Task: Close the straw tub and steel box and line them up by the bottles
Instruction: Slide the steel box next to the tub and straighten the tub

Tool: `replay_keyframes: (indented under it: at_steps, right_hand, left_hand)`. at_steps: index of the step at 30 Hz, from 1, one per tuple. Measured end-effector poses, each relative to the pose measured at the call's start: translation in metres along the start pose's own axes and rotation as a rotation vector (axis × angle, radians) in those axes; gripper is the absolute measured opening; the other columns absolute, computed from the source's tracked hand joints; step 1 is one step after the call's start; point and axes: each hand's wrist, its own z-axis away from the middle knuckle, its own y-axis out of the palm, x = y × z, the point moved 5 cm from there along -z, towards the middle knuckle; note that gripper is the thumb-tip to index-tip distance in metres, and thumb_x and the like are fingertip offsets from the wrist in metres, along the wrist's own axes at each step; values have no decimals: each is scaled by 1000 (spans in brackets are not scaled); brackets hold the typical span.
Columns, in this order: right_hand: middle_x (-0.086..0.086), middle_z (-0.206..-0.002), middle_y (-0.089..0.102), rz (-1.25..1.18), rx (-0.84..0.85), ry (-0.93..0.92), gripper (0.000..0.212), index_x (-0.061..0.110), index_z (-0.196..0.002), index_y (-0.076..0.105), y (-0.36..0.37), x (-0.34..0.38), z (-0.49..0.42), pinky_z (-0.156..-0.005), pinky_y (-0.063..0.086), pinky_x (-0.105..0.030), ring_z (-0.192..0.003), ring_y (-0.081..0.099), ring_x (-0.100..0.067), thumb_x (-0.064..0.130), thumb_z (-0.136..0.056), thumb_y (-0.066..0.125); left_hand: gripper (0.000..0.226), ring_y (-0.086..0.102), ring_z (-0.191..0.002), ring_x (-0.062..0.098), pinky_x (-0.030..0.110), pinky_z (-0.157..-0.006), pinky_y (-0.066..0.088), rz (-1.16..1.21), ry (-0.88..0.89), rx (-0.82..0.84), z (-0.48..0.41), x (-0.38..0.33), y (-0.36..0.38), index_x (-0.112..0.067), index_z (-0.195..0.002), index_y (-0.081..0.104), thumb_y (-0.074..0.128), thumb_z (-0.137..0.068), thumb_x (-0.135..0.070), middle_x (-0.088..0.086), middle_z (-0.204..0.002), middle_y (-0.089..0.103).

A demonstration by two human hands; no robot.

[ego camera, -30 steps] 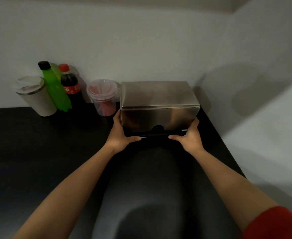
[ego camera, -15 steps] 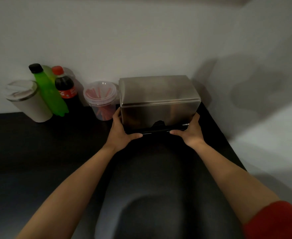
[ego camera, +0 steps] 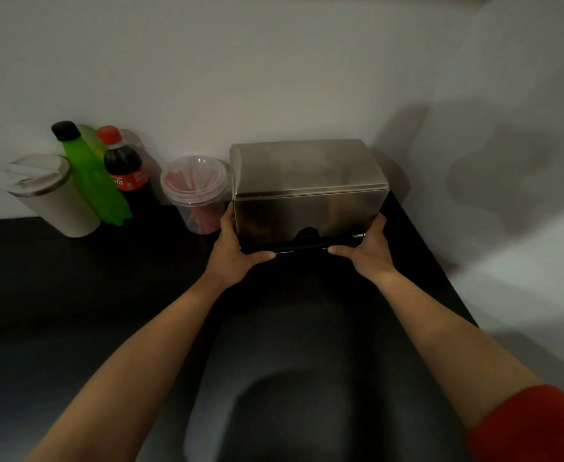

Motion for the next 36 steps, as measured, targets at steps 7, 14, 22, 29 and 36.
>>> replay_keyframes:
  at_steps: [7,14,22,29,36]
  right_hand:
    - [-6,-139,41,-13,2,-11,104,12,-139,16,2,4,-4,-96,28,-20,-124,38,-15,15,-61,85]
    - [-6,-139,41,-2,20,-11,103,10,-139,16,3,2,-9,-91,26,-11,-117,36,-8,15,-61,84]
    - [-6,-139,40,-4,52,-2,102,10,-137,18,2,2,-14,-95,27,-18,-119,36,-10,15,-60,85]
    - [-5,-135,44,-9,30,17,100,10,-135,22,2,0,-13,-92,29,-18,-111,36,-6,16,-59,86]
    - [-5,-133,46,-20,8,14,99,9,-135,25,2,-1,-11,-90,31,-16,-109,38,-6,16,-58,87]
  left_hand:
    - [113,43,-125,17,22,-94,36,-32,-18,-4,-8,4,-2,-16,-146,7,84,-64,-22,5,-142,42]
    - [113,42,-122,12,20,-91,36,-17,-44,-9,-11,5,-2,-17,-146,9,85,-63,-23,3,-142,42]
    - [117,44,-119,9,17,-90,36,-26,-58,16,-13,6,-1,-22,-149,4,85,-63,-25,3,-139,47]
    - [117,40,-111,1,13,-88,35,-24,-54,23,-11,5,-2,-23,-149,5,84,-64,-25,0,-138,48]
    - [115,42,-114,4,15,-92,35,-44,-32,5,-11,2,-5,-19,-148,12,86,-60,-26,1,-138,48]
